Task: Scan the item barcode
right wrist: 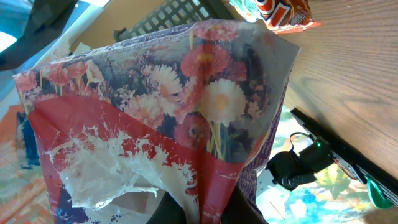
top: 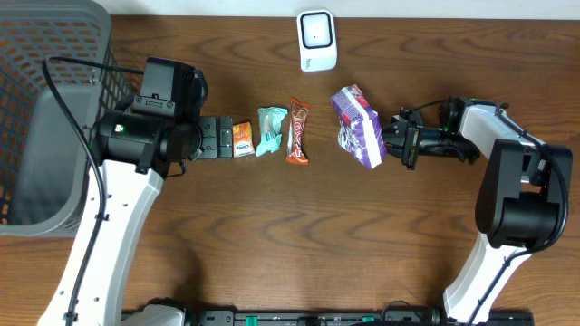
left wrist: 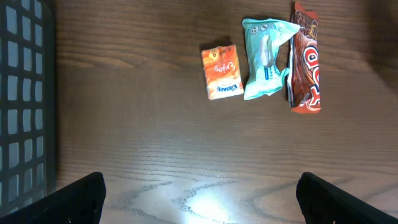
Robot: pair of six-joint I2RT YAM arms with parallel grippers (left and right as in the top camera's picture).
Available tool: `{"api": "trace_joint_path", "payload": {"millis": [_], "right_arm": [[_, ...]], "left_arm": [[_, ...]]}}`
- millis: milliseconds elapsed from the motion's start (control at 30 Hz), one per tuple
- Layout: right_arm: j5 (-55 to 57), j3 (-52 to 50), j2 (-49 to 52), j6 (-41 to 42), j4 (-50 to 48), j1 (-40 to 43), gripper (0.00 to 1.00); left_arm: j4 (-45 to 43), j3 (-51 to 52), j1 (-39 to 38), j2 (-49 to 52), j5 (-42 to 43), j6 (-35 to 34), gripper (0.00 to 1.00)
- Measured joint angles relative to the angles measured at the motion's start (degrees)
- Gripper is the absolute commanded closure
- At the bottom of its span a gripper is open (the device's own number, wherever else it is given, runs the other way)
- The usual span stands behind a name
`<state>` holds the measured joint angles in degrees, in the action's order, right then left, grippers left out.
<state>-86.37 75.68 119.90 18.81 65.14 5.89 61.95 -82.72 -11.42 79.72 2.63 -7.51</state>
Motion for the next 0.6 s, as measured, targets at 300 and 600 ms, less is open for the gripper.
{"api": "trace_joint_path", "payload": {"millis": [300,600], "right_arm": [[3.54,0.0,0.0,-2.34,0.15,0.0,0.99],[19.23,0.0,0.0,-4.24,-4.22,-3.06,0.99]], "left_arm": [[0.0,0.0,0.0,0.0,0.0,0.0,0.02],[0.0,0.0,0.0,0.0,0.0,0.0,0.02]]}}
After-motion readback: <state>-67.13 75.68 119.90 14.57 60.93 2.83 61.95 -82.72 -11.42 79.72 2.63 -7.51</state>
